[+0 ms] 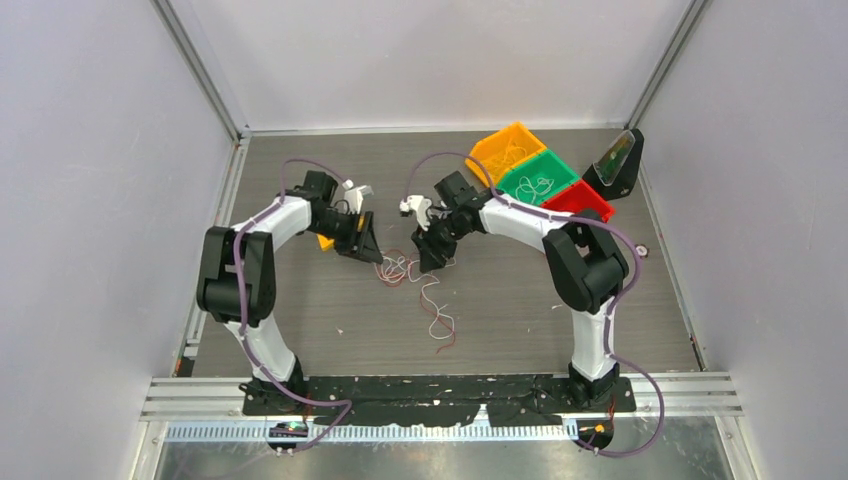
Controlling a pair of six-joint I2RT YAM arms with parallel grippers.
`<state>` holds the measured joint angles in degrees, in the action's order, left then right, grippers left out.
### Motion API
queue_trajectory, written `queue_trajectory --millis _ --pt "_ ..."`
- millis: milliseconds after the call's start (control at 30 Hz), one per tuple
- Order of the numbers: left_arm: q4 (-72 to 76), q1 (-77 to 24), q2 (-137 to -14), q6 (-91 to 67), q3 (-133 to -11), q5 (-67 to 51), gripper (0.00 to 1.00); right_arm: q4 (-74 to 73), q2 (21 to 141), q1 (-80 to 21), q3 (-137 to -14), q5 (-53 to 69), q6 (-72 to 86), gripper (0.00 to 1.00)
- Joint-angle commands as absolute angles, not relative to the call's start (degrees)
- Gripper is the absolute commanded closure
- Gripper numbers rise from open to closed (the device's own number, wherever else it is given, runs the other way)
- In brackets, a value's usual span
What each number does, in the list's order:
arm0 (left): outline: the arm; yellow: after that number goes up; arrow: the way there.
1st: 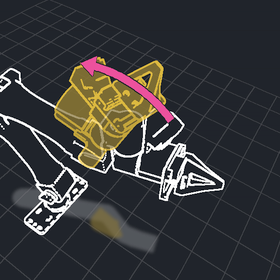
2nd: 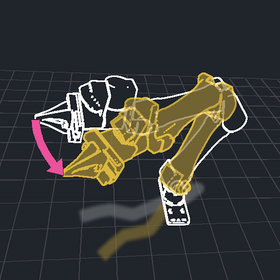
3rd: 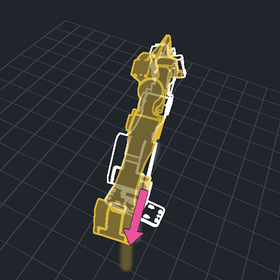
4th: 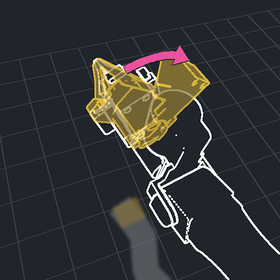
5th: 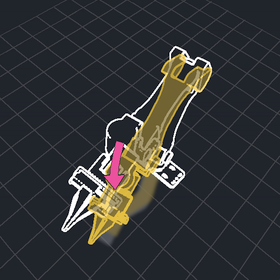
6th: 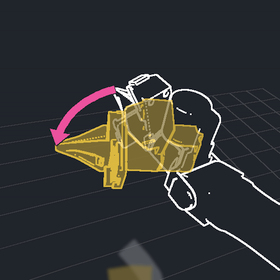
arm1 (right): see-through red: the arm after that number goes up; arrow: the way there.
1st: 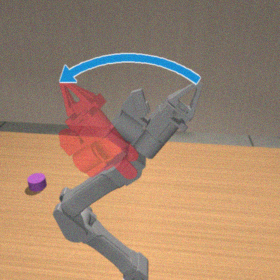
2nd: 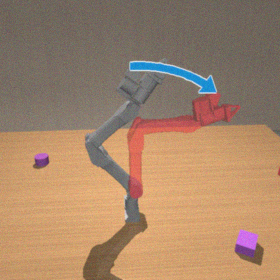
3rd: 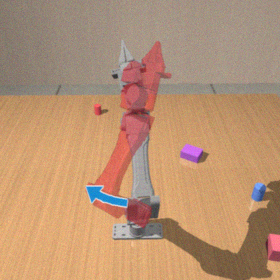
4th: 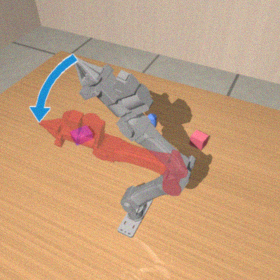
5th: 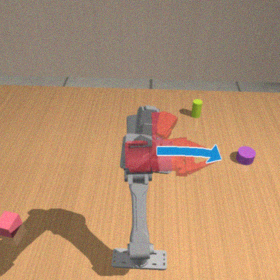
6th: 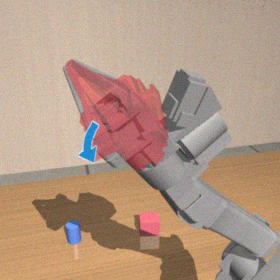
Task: Untangle the cables
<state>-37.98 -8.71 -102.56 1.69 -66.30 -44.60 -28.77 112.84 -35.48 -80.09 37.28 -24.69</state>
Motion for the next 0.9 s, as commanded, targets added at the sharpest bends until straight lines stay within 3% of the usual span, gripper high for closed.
queue_trajectory --millis 0,33,100,367,567,733,767,867 --pt "-37.09 -6.81 -96.40 4.01 -66.72 -48.15 0.49 -25.91 113.11 -35.20 -81.80 34.32 -29.35 0.66" --pt "-35.73 -5.33 -94.16 4.03 -65.48 -49.50 0.45 -26.19 112.72 -35.12 -81.71 34.35 -30.14 0.80" --pt "-31.49 -2.52 -88.43 3.26 -62.56 -52.30 0.40 -26.61 110.21 -34.79 -81.39 35.89 -30.57 0.92" --pt "-13.61 -1.80 -65.09 8.04 -54.58 -52.82 0.01 -24.29 94.58 -34.61 -85.41 46.79 -23.56 0.95" --pt "0.38 -13.23 -61.67 5.03 -55.85 -45.58 0.00 -19.33 90.39 -35.12 -91.41 51.07 -15.99 0.95" --pt "10.95 -20.60 -66.05 0.58 -57.95 -39.17 0.01 -13.26 89.09 -36.17 -95.37 53.44 -7.35 0.95" --pt "10.92 -21.25 -67.45 0.35 -58.62 -39.73 0.04 -11.47 88.83 -36.27 -96.59 53.53 -6.22 0.95" --pt "8.76 -21.73 -70.62 -1.79 -57.51 -42.41 0.31 -8.86 88.43 -36.25 -101.39 53.20 -1.08 0.95"
